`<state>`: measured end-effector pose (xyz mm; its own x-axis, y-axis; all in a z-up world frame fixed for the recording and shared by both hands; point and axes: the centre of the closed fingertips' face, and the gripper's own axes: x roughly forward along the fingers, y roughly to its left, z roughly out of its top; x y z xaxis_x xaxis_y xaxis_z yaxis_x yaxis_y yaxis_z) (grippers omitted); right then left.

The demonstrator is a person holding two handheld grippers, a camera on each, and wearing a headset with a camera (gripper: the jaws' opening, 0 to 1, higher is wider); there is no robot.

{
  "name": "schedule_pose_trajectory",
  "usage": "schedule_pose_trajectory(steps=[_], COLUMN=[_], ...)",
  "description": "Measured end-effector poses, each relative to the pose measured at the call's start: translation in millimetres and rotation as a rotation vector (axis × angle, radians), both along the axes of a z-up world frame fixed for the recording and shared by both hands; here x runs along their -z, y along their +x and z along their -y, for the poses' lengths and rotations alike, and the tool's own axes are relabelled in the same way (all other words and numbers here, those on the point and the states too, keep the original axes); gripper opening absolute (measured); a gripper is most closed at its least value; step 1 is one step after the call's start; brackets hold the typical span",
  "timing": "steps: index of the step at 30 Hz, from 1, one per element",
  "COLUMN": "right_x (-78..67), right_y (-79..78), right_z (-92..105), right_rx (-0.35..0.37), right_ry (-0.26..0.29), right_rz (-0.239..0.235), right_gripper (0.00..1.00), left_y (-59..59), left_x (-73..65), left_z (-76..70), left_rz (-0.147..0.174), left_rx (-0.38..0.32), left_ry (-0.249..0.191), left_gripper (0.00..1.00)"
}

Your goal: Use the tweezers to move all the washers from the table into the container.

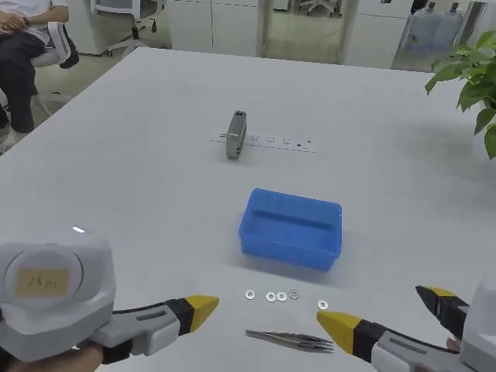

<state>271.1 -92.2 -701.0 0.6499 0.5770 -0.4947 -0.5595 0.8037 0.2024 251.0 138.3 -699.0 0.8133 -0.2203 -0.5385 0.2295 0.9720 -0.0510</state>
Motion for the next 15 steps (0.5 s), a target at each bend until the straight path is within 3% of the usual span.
schedule_pose_trajectory(steps=[15], right_x=[6.9], right_y=[1.0], right_z=[-0.6], right_rx=[-0.029], right_ry=[-0.091], right_rz=[0.008], right_gripper=[0.9], left_y=[6.2], left_x=[4.3], left_z=[12.0], left_rz=[-0.003], left_rx=[0.042], left_ry=[-0.013], left_gripper=[0.99])
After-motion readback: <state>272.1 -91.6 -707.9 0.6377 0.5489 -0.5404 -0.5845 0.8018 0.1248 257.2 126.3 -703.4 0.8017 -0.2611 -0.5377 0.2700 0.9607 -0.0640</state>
